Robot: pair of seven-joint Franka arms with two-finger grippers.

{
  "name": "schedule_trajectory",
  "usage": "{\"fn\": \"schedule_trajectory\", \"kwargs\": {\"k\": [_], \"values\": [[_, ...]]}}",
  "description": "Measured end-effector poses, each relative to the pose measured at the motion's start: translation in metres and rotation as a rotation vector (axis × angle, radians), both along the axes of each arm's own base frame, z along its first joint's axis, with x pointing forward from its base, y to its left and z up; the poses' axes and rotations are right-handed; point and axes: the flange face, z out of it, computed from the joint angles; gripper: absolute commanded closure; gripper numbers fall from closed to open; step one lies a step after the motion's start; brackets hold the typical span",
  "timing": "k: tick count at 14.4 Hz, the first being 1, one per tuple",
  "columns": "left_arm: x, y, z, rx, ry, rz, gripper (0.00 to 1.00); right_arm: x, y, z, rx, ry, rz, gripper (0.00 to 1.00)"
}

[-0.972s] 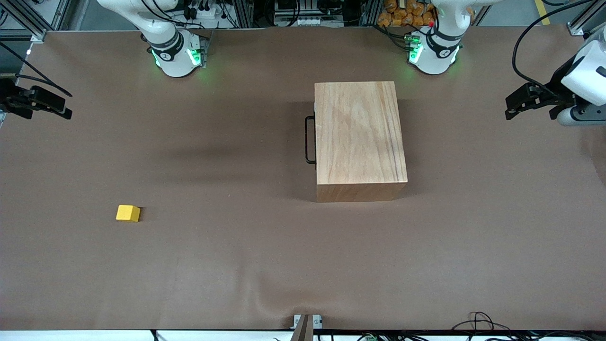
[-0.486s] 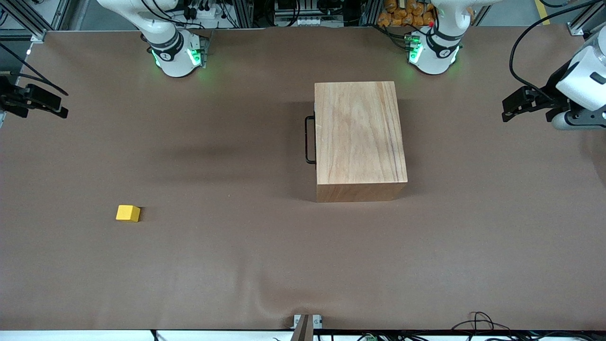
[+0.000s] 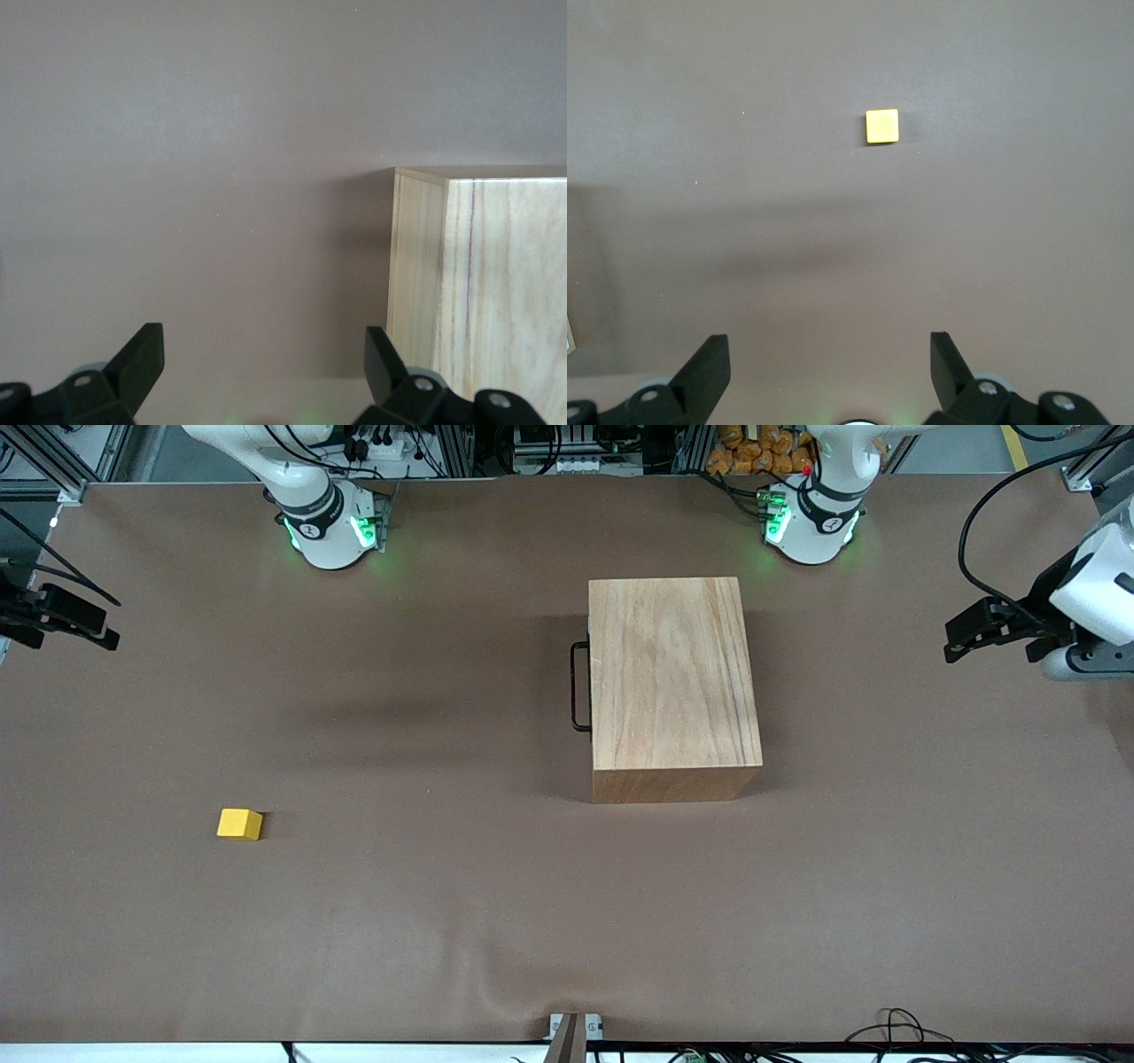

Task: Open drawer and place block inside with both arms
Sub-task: 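Move the left gripper from rest toward the wooden box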

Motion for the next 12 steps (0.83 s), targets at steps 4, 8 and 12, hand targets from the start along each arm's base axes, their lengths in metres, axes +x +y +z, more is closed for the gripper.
{"fn": "schedule_trajectory", "kwargs": {"k": [4,8,12], "values": [[0.005,-0.001,-0.007,-0.002,0.012,-0.003,0.00,-0.001,-0.016,-0.002,0.002,0.005,-0.030,0.00],[0.011,-0.002,-0.011,-0.005,0.016,-0.004,0.00,0.004,-0.015,-0.003,-0.002,-0.023,-0.028,0.00],[0.034,-0.018,-0.026,-0.018,0.024,-0.008,0.00,0.005,-0.014,-0.003,-0.002,-0.028,-0.026,0.00]]}}
